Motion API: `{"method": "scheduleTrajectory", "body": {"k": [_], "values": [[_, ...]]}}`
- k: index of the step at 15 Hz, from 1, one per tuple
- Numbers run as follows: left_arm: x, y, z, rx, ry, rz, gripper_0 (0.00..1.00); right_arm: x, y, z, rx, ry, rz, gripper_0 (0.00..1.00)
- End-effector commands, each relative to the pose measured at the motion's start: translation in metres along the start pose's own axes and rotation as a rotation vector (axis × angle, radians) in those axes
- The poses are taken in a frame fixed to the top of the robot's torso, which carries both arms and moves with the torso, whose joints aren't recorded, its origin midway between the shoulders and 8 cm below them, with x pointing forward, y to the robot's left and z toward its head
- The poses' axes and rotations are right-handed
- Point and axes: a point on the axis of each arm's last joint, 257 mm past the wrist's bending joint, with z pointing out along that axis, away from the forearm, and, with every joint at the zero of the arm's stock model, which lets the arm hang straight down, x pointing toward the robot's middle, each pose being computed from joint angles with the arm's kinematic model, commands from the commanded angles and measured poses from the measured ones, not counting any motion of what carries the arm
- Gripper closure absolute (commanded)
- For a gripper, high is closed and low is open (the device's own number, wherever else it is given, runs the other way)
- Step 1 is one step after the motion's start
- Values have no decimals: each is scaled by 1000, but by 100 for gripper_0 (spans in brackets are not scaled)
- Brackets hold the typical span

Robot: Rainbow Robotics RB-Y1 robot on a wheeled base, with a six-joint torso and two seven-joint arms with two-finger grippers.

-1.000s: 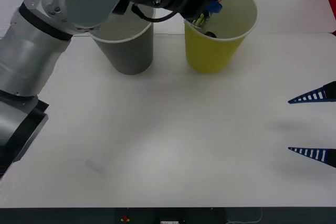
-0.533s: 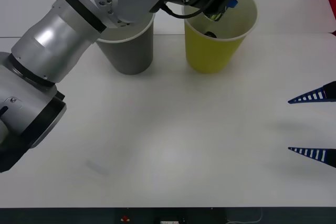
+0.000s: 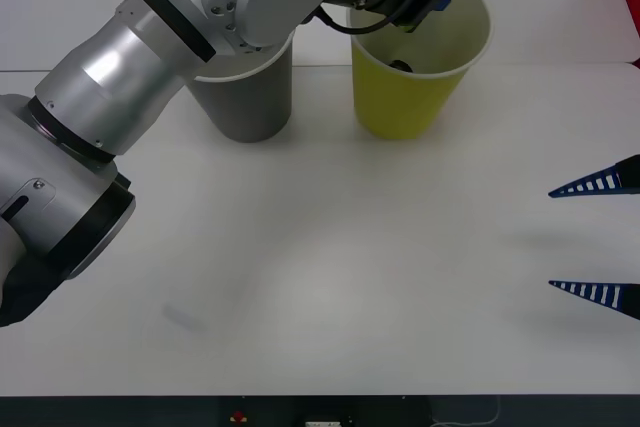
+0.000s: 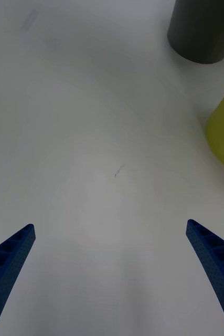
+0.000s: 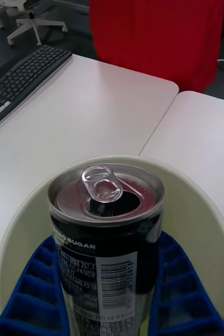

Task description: Put the can into the green bin and the plastic bottle into the gray bin

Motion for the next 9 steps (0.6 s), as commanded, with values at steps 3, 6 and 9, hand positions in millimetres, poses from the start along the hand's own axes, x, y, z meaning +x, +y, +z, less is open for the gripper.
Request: {"method": "scheduleTrajectory", "body": {"k": [3, 6, 9], "values": [[1, -11, -3, 34, -17, 17, 0, 0, 0, 0, 0, 0, 0, 0], [10, -11, -21, 39, -50, 47, 0, 0, 0, 0, 0, 0, 0, 0], [27, -19, -54, 62, -97, 70, 0, 0, 0, 0, 0, 0, 0, 0]]}}
